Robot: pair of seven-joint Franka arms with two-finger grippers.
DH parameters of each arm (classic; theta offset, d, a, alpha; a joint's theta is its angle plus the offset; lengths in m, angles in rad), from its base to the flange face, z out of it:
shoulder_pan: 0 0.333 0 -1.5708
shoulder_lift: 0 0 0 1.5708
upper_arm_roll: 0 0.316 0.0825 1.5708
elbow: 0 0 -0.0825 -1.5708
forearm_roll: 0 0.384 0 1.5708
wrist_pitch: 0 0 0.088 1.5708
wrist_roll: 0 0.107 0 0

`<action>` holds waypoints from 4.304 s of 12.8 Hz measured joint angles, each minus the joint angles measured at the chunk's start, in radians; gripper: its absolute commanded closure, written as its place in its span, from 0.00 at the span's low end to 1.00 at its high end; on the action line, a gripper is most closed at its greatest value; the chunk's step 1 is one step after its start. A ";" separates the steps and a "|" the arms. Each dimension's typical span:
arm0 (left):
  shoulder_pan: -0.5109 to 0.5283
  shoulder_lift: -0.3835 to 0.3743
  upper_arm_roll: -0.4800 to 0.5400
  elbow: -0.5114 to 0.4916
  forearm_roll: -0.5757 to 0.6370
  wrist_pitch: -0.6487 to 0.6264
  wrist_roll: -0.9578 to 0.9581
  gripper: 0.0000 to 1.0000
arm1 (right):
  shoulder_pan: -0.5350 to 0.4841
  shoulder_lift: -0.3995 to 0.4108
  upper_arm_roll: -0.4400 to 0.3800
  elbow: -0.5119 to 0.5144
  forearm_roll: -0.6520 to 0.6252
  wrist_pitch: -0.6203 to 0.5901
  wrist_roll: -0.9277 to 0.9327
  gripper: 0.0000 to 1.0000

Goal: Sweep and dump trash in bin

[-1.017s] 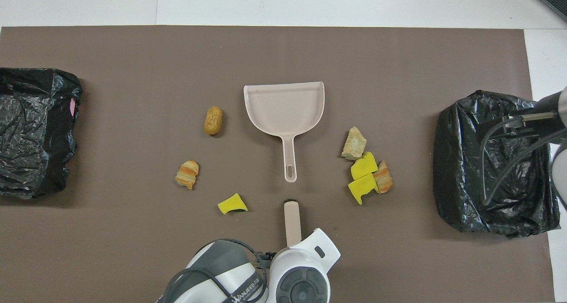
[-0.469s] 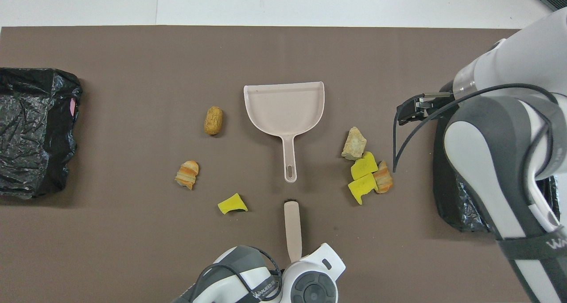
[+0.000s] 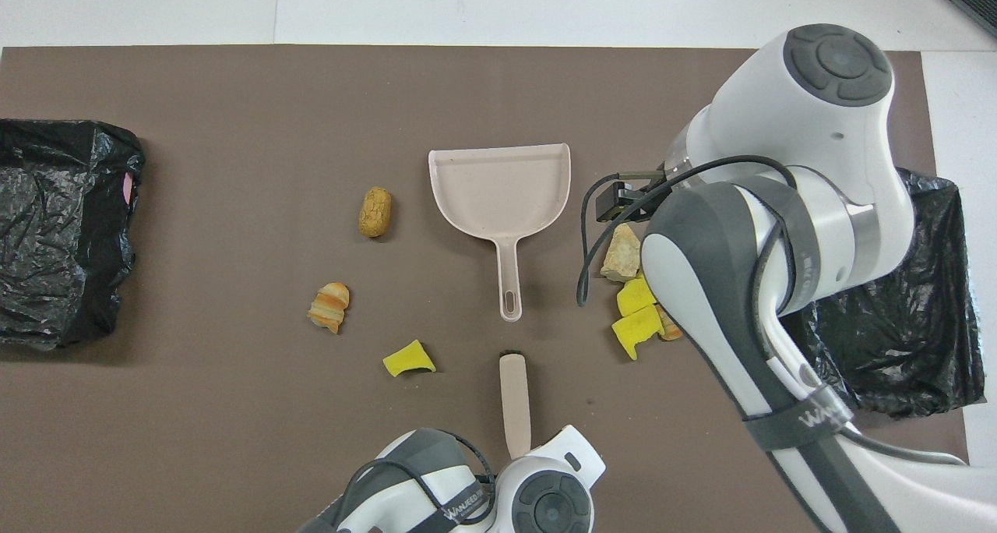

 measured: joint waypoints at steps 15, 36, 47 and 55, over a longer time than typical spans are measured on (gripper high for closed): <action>0.017 -0.180 0.238 0.074 0.004 -0.368 0.257 1.00 | 0.140 0.248 0.049 0.133 0.036 0.102 0.119 0.00; 0.084 0.181 0.760 0.440 0.283 -0.183 1.254 1.00 | 0.189 0.241 0.044 0.033 0.030 0.115 0.100 1.00; 0.060 0.317 0.742 0.615 0.324 -0.184 1.453 1.00 | 0.177 0.219 0.039 0.033 0.029 0.103 -0.012 1.00; 0.025 0.295 0.739 0.538 0.368 -0.189 1.639 1.00 | 0.048 0.036 0.028 0.034 -0.033 -0.078 -0.472 1.00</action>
